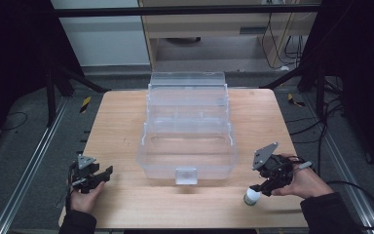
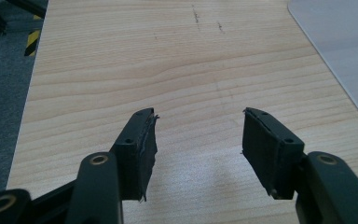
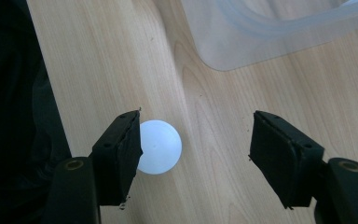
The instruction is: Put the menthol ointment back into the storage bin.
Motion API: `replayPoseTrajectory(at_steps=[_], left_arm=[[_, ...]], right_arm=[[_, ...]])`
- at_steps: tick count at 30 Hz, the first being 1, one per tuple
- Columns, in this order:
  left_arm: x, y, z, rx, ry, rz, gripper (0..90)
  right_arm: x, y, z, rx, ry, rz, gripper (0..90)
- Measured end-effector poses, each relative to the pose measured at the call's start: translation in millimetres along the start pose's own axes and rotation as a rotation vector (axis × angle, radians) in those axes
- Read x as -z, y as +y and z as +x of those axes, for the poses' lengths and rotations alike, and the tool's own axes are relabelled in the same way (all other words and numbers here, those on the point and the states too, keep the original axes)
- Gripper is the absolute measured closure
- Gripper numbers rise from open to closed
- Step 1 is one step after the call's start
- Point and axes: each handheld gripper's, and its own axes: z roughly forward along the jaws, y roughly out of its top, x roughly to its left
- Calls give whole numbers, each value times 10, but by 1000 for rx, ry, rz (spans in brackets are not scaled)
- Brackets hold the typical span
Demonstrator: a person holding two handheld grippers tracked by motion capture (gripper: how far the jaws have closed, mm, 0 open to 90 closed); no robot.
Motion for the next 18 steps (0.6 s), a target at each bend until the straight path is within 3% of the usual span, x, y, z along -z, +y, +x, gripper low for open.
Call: replayPoseTrajectory(at_steps=[5,8,18], left_arm=[[-1,0,-4,-2,1,1,440],[-1,0,-5,-2,0,2,440],[-2,0,-3,-3,0,2,440]], right_arm=[[-37,-16,27,9,19,24,356],[-87,-28,49,31,42,65,365],[-175,-36,92,64,76,100,389]])
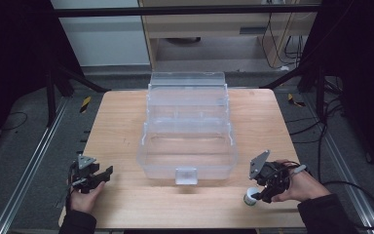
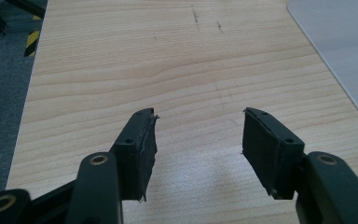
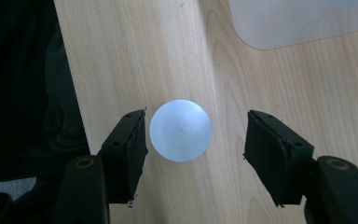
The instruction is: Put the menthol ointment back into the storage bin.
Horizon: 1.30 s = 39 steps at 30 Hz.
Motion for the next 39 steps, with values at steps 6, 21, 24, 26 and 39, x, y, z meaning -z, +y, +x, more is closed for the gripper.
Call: replayPoseTrajectory(at_steps=[6,21,24,26,39], left_arm=[[2,1,-4,-3,0,1,440],[7,3,-5,-4,4,-1,441],[4,2,-5,-4,4,0,442],[5,2,-6,-5,4,-1,441],[7,4,0,-4,7,-3,442]], right_arm=[[-71,-11,16,19,7,28,396],[-229,4,31,57,23,76,417],[-274,12,33,65,24,85,430],[-293,22,36,68,27,96,435],[-383,49,26,79,42,134,486]])
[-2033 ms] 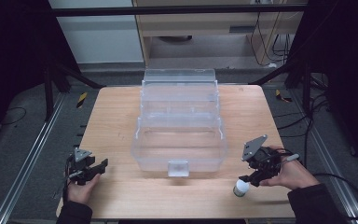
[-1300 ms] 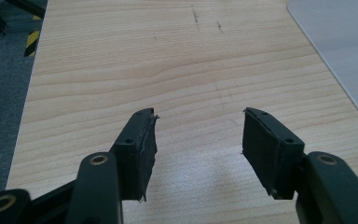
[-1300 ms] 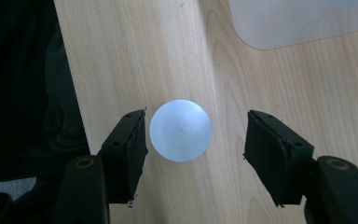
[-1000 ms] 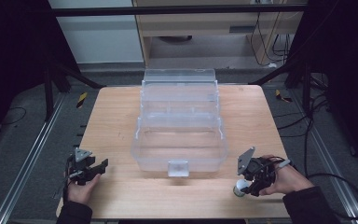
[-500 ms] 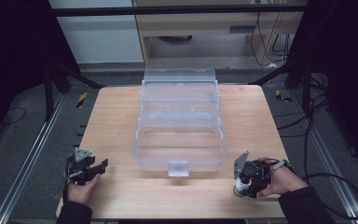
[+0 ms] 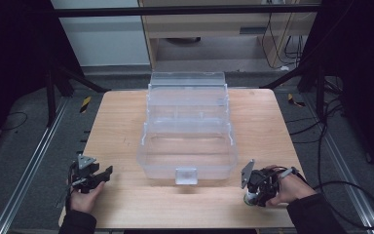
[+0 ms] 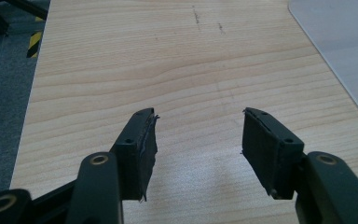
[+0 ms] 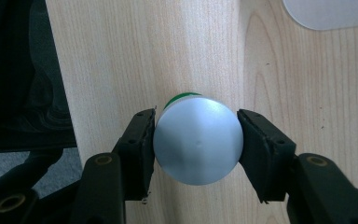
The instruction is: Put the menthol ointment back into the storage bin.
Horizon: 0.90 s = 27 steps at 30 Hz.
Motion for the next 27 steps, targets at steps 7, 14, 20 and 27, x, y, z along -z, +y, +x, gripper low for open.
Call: replayPoseTrajectory(at_steps=[7,14,20,27], left_arm=[[-9,1,-6,1,1,3,442],[-18,-2,-9,1,1,9,442],[-35,0,-16,-3,-1,16,442],[-40,-1,-16,-4,-1,17,442]], right_arm=[[-6,7,-11,-6,7,7,501],[14,14,-24,-20,5,18,503],[87,27,-28,-30,7,8,503],[229,78,-85,-63,-11,-29,503]])
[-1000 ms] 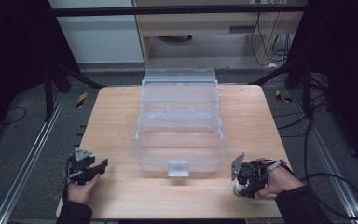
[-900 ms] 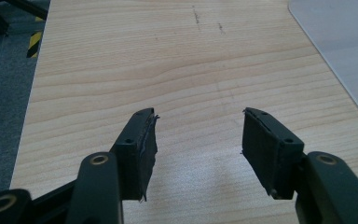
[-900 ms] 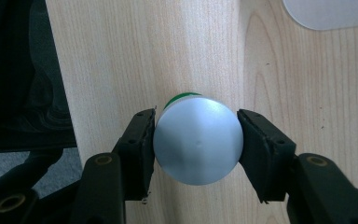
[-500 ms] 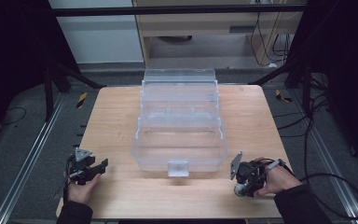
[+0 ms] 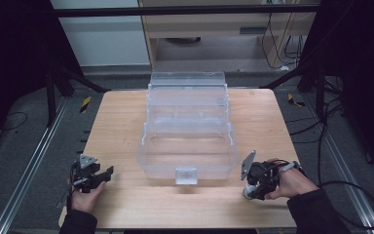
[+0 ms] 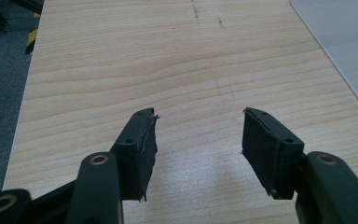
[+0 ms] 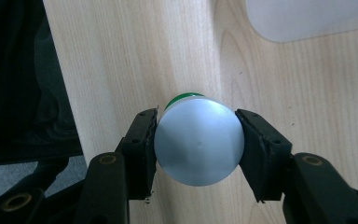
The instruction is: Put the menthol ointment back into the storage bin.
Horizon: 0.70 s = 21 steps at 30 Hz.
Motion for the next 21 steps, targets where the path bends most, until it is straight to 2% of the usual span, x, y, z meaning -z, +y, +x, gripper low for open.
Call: replayPoseTrajectory(at_steps=[4,21], left_arm=[[-3,-1,-4,-3,-3,2,443],[-19,-10,-5,-6,-9,11,443]], right_arm=[[65,34,-23,-11,-5,-23,503],[345,195,-30,-3,-21,-90,503]])
